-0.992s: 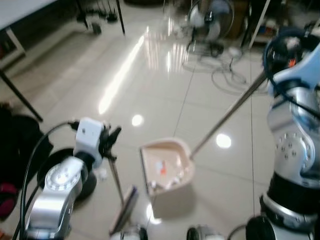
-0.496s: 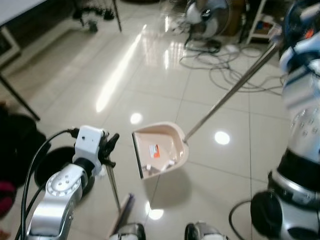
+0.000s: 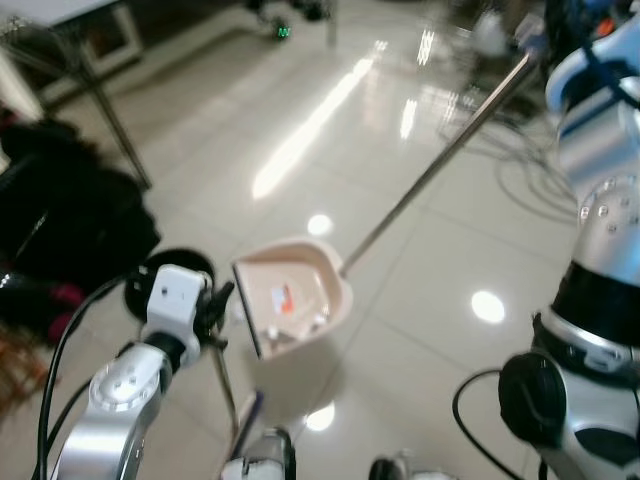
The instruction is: Sweep floor
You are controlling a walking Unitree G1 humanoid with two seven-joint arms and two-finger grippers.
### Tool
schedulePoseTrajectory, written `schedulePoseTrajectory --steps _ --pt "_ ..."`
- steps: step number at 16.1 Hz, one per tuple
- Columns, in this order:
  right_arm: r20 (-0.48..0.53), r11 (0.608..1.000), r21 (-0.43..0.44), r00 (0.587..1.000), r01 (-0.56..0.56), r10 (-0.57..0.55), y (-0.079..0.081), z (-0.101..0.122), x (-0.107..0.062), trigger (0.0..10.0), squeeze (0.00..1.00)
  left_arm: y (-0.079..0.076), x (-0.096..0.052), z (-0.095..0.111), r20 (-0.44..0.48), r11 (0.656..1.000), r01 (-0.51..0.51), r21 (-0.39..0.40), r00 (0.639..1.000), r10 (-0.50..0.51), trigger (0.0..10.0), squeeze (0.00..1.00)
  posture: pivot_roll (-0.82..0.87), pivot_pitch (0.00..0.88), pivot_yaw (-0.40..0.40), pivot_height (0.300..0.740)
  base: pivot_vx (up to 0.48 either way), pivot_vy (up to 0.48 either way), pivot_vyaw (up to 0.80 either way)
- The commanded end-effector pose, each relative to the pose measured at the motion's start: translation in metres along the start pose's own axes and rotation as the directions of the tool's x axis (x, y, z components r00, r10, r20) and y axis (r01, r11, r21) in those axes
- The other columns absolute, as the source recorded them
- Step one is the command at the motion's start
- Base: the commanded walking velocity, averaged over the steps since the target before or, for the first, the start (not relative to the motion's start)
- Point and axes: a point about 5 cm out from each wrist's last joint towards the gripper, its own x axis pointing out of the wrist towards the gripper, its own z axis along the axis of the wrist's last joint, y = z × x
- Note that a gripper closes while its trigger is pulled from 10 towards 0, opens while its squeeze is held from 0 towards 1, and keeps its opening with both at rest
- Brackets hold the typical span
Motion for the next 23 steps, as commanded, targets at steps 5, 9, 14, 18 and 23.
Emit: schedulePoseTrajectory --steps 5,9,14,18,23 --pt "0.053 0.998 0.013 0.997 -0.065 0.065 0.016 0.013 0.003 10.0 0.0 0.001 0.001 0.018 0.082 0.997 -0.037 0.064 0.996 0.032 10.0 0.0 -0.02 0.099 -0.047 0.74 0.0 0.0 0.8" --pt "0.059 0.997 0.021 0.996 -0.07 0.069 0.017 0.013 0.007 10.0 0.0 0.002 -0.002 0.021 0.09 0.997 -0.032 0.073 0.996 0.025 10.0 0.0 -0.01 0.1 -0.058 0.74 0.0 0.0 0.8" --pt "0.092 0.998 0.052 0.995 -0.046 0.041 0.011 0.016 0.008 10.0 0.0 0.0 -0.003 0.024 0.092 0.996 -0.013 0.086 0.996 0.005 10.0 0.0 -0.01 0.103 -0.044 0.74 0.125 0.0 0.16" --pt "0.112 0.999 0.051 0.994 0.008 -0.013 0.001 0.018 0.005 10.0 0.0 0.0 0.0 0.025 0.084 0.995 0.014 0.094 0.996 -0.022 10.0 0.0 -0.01 0.101 -0.016 0.74 0.345 0.0 0.0" --pt "0.112 0.998 0.051 0.993 0.036 -0.041 -0.005 0.019 0.004 10.0 0.0 0.0 0.003 0.024 0.079 0.995 0.03 0.095 0.996 -0.037 10.0 0.0 -0.01 0.1 -0.011 0.74 0.359 0.0 0.0"
